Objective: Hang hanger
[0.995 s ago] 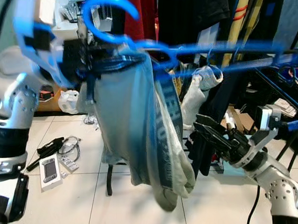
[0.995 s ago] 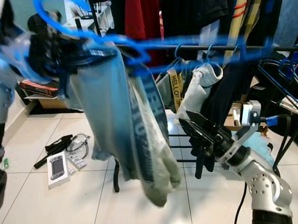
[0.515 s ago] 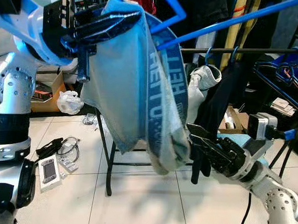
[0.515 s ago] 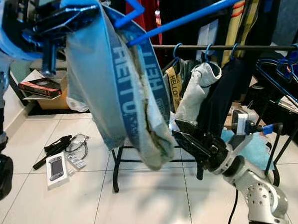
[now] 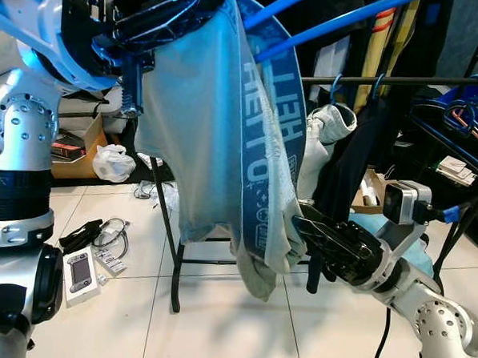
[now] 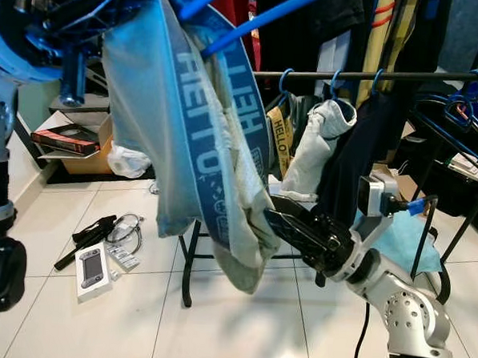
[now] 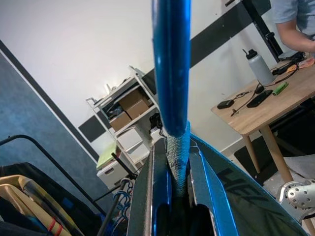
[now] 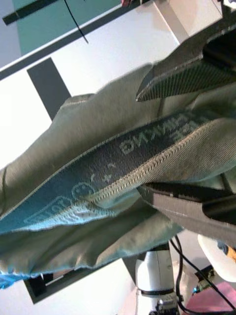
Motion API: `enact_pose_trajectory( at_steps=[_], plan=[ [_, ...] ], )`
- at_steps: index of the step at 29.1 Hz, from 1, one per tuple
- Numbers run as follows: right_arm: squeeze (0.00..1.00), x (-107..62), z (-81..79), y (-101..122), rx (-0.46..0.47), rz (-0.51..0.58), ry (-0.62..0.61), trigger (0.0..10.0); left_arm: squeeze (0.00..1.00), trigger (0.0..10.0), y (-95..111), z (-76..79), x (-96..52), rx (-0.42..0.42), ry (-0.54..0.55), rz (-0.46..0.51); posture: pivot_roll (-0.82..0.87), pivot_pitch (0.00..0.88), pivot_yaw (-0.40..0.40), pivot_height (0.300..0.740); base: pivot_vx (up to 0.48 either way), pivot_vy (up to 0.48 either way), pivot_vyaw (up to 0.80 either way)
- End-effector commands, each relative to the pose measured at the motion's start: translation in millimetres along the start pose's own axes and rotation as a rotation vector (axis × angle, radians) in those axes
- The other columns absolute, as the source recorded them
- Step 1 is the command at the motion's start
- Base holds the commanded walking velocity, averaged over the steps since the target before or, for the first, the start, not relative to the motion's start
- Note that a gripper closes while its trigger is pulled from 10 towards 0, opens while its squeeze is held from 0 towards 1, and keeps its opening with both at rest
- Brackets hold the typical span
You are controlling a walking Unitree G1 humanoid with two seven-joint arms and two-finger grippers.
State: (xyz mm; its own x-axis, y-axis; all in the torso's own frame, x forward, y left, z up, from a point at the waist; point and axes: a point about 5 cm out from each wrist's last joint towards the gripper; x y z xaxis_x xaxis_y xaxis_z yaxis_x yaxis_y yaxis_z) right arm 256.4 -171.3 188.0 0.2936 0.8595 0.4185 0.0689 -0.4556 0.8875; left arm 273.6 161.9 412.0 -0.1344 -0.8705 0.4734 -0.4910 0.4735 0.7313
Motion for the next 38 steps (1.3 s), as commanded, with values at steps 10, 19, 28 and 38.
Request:
enact_pose_trajectory(
  at_steps=[10, 19, 28, 38],
  plan=[
    [0.0, 10.4, -3.6, -10.7, 0.027, -0.024, 0.04, 2.9, 0.0, 10.0, 5.7, 0.0, 7.2, 0.013, -0.017, 0.032, -0.06, 0.0, 0.073, 0.74, 0.0, 0.0, 0.0],
    [0.0, 1.4, 0.3, -3.8, -0.015, -0.025, -0.019, 0.0, 0.0, 10.0, -3.7, -2.5, -1.9, 0.04, 0.029, -0.06, -0.07, 0.0, 0.079, 0.74, 0.0, 0.0, 0.0],
    [0.0, -29.0, 35.9, 18.5, -0.157, -0.099, -0.393, 0.0, 0.0, 10.0, -49.9, 10.0, -42.8, 0.056, 0.061, -0.488, -0.07, 0.0, 0.082, 0.74, 0.0, 0.0, 0.0],
    [0.0, -37.5, 66.0, 25.3, -0.168, -0.215, -0.656, 0.0, 0.0, 10.0, -78.4, 28.6, -68.0, 0.017, 0.068, -0.638, -0.07, 0.0, 0.077, 0.74, 0.0, 0.0, 0.0]
  ],
)
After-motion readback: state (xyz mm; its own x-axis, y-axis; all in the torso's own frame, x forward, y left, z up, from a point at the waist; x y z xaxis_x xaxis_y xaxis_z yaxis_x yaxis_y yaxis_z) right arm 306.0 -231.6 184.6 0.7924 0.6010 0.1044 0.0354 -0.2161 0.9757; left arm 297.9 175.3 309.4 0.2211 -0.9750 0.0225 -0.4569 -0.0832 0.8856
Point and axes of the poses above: a point about 5 cm out from each wrist's last joint towards the gripper, its own x axis pointing out of the wrist towards the gripper, its own y axis along the axis of the wrist's last joint, z = x × y, and after that the axes turned 15 degrees about -x, right-handed
